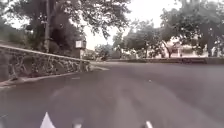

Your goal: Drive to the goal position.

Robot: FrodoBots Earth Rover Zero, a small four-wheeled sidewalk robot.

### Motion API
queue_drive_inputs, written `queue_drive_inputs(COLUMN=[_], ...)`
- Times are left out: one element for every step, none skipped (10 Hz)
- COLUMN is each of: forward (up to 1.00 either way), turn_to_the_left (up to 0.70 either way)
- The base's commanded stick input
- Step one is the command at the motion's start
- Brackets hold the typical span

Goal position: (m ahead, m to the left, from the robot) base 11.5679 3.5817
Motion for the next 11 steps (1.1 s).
queue_drive_inputs(forward=[0.85, 0.85, 0.85, 0.85, 0.85, 0.85, 0.85, 0.85, 0.85, 0.85, 0.85], turn_to_the_left=[-0.22, -0.22, 0.00, 0.00, 0.00, -0.03, -0.08, -0.22, -0.13, -0.04, 0.00])
